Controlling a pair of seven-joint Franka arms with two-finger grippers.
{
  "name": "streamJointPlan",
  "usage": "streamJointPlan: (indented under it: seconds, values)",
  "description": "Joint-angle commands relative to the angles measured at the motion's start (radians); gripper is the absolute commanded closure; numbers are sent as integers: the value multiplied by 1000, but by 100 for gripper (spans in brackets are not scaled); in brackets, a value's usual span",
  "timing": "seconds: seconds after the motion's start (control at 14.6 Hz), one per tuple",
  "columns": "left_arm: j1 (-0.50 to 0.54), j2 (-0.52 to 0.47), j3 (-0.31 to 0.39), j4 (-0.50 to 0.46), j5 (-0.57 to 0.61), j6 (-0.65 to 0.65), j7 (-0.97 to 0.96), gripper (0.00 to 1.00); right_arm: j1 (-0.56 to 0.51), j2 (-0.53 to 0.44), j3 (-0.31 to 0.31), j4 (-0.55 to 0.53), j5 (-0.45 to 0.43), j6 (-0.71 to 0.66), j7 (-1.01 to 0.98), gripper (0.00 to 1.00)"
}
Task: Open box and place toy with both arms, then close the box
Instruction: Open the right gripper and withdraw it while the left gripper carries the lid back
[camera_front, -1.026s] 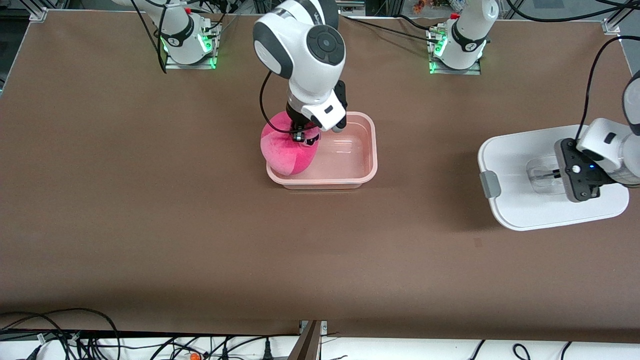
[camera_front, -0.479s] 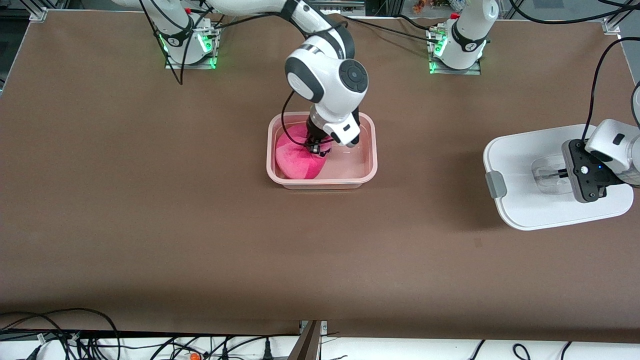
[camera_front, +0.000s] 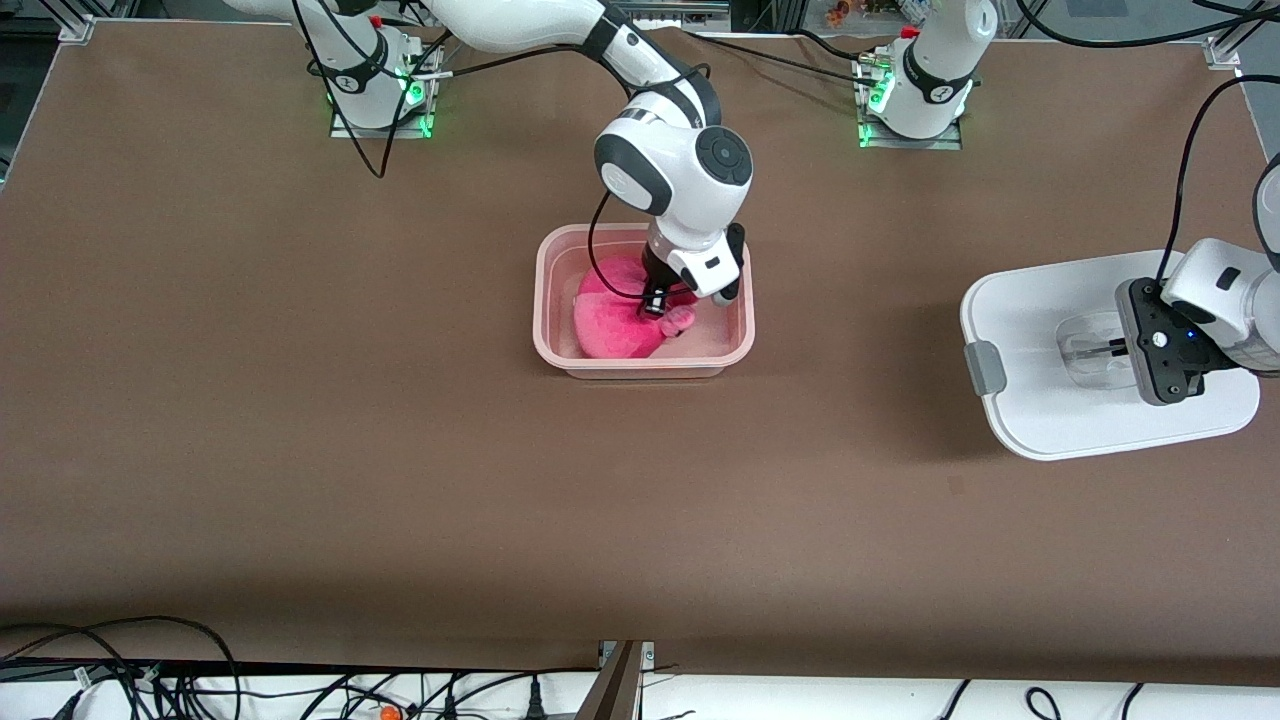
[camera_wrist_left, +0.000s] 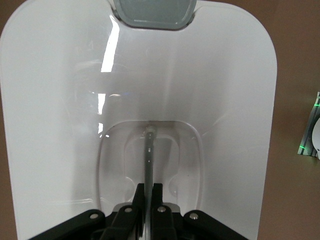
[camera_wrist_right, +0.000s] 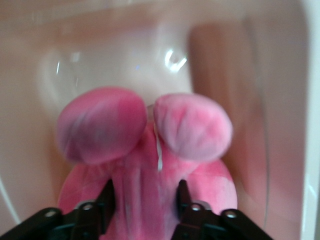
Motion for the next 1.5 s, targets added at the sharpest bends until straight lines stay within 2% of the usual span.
streamJointPlan:
  seconds: [0.0, 0.21, 0.34, 0.48, 0.62, 0.82, 1.09, 1.44]
  values:
    - [-4, 2, -3, 19, -1, -22, 21, 100, 13, 20, -6, 35, -3, 58, 116, 0]
    - [-6, -1, -6, 18, -3, -25, 37, 100, 7, -18, -11, 49, 9, 18, 129, 0]
    - [-15, -2, -13, 18, -3, -26, 42, 100, -27, -74, -37, 50, 35, -26, 129, 0]
    - [-17, -2, -30, 18, -3, -26, 41, 100, -108, -159, -34, 50, 82, -40, 129, 0]
    - [-17, -4, -51, 18, -4, -26, 42, 100, -183, -241, -42, 47, 170, -130, 129, 0]
    - [-41, 4, -131, 16, -4, -23, 28, 100, -248, -368, -94, 20, 188, -262, 141, 0]
    - [-202, 11, -147, 19, -12, -20, -94, 100, -265, -532, -291, -116, 343, -299, 141, 0]
    - [-453, 99, -148, 54, -23, 1, -276, 100, -450, -727, -293, -301, 356, -350, 232, 0]
